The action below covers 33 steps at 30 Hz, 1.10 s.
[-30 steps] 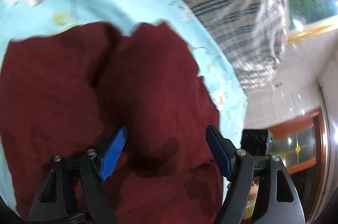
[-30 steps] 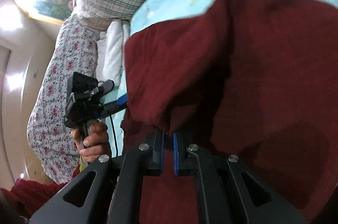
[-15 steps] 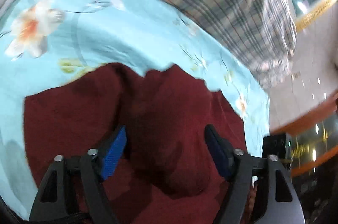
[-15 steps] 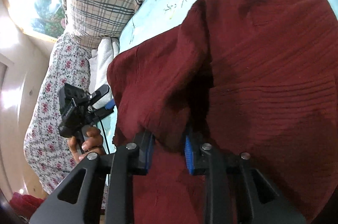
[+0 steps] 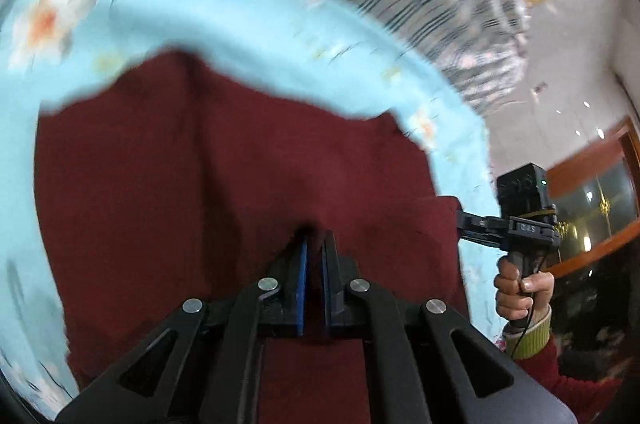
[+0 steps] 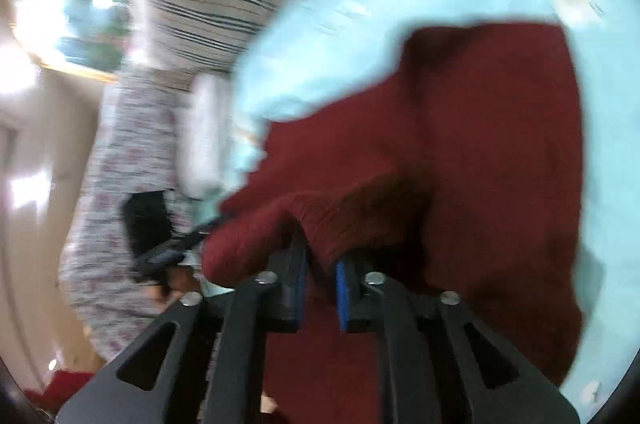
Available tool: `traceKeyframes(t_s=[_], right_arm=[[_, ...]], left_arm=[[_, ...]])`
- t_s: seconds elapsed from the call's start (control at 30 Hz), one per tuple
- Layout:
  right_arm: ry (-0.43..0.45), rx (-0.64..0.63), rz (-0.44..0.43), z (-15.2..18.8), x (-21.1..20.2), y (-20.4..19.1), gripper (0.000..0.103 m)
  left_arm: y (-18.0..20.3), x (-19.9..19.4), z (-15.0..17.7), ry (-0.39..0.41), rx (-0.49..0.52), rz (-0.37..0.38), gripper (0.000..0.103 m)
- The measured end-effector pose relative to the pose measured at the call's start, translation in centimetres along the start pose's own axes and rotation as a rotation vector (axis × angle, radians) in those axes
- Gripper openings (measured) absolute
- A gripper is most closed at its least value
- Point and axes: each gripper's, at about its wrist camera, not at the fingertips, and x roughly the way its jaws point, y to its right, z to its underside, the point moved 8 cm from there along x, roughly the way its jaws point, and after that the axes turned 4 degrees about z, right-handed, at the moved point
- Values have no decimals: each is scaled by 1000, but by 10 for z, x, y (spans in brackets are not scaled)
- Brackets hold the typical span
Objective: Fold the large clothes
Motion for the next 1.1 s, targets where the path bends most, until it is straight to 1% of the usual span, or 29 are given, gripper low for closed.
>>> traceKeyframes(t_s=[0.03, 0.07, 0.1, 0.13, 0.17, 0.2, 0.27, 0.33, 0.37, 0.4, 0.43, 0.47, 0.53, 0.57, 0.6, 0.63, 0.67, 0.73, 0.8, 0.83, 0.87, 0.9, 0.93, 0.97, 1.0, 1.03, 1.07, 1.1], right_arm=[[-9, 1, 25, 6, 4, 7, 28], [-12, -7, 52, 11, 6, 12, 44], [-7, -17, 75, 14, 6, 13, 51], [3, -33, 91, 18, 4, 14, 57], [13, -47, 95, 21, 1, 15, 57], [26, -57, 96, 22, -3, 15, 57], [60, -66, 79, 18, -12, 10, 57], [102, -57, 23, 11, -20, 4, 57], [117, -48, -10, 7, -24, 2, 58], [128, -35, -32, 3, -25, 1, 58], [125, -19, -21, 1, -22, 3, 58], [104, 4, 22, -1, -14, 9, 58], [59, 25, 88, -1, 2, 17, 56], [46, 30, 83, -1, 9, 17, 40], [33, 32, 69, -1, 15, 15, 28], [32, 29, 54, -3, 20, 11, 14], [53, 12, 40, -7, 18, 5, 12], [190, -90, -57, -21, -3, -29, 11], [313, -188, -135, -27, -30, -56, 11], [353, -232, -114, -28, -37, -61, 11], [364, -254, -81, -27, -39, -61, 11], [343, -269, -17, -24, -35, -52, 11], [303, -272, 42, -19, -27, -42, 11], [269, -274, 93, -15, -21, -31, 14], [221, -270, 163, -7, -11, -19, 15], [173, -252, 230, 1, -5, -3, 15], [148, -237, 266, 7, -3, 8, 16], [145, -219, 280, 12, -7, 18, 16]], left_arm=[[-6, 2, 6, -10, -10, -7, 7], [-12, 3, 13, -20, -20, -12, 16], [-15, 2, 18, -22, -25, -6, 25], [-17, 0, 21, -22, -29, 2, 29], [-18, -1, 23, -19, -31, 8, 37], [-18, -3, 24, -13, -29, 5, 43], [-17, -6, 25, 2, -23, 4, 48], [-12, -9, 22, 22, -31, 24, 58], [-11, -8, 21, 24, -39, 34, 64], [-10, -3, 21, 13, -46, 26, 65], [-13, 1, 22, 1, -48, 11, 64], [-18, 6, 23, -12, -51, -12, 62], [-23, 12, 25, -21, -53, -19, 42], [-23, 16, 24, -26, -58, -8, 16], [-23, 16, 24, -29, -62, -2, 12], [-19, 12, 21, -14, -56, -1, 12], [-14, 6, 17, 11, -40, 3, 11], [5, -16, 6, 95, 25, 22, 11], [14, -36, -1, 163, 78, 13, 11], [14, -43, -2, 184, 96, 5, 11], [10, -44, 0, 186, 101, -3, 11], [6, -41, 3, 174, 97, -7, 12], [1, -35, 8, 149, 88, -12, 12], [-3, -26, 14, 121, 80, -21, 13], [-11, -17, 24, 81, 71, -48, 18], [-17, -11, 30, 57, 68, -74, 20], [-24, -5, 40, 33, 64, -104, 28], [-27, -4, 46, 21, 56, -107, 32]])
